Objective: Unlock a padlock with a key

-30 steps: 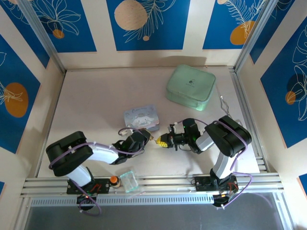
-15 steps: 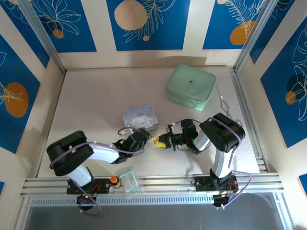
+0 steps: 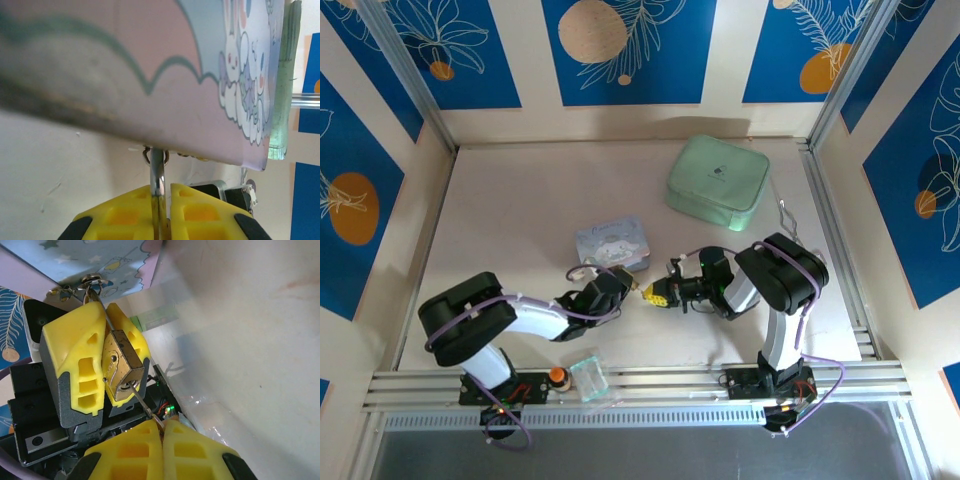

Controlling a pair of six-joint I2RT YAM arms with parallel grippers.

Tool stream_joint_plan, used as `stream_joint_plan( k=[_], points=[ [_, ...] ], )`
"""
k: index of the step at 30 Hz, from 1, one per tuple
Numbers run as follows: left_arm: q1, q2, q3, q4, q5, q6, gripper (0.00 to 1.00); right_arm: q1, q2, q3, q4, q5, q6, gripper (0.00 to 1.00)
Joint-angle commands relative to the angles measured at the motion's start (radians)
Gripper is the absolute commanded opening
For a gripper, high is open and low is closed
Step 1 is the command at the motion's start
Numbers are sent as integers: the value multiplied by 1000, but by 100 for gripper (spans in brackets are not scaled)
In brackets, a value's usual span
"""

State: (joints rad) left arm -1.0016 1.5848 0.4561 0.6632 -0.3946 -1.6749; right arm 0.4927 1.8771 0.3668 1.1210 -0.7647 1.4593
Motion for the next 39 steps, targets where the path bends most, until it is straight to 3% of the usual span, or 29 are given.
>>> stream_joint_plan(
  k=[1,10,18,23,31,39],
  points=[
    [-34,-34,14,75,218,-28,0,-11,12,70,49,44,-36,2],
    [-33,-13,53,23,207,22,0,27,22,85,82,55,-6,2],
    [-34,-16,64,-15,219,51,0,3,21,85,119,69,25,2],
    [-35,11,54,79,244,31,0,17,8,110,42,96,-10,1],
    [-40,-11,52,120,271,4,0,32,61,162,62,104,-2,1],
    [-38,-25,18,200,298,-28,0,-13,73,144,32,87,-49,1]
  ],
)
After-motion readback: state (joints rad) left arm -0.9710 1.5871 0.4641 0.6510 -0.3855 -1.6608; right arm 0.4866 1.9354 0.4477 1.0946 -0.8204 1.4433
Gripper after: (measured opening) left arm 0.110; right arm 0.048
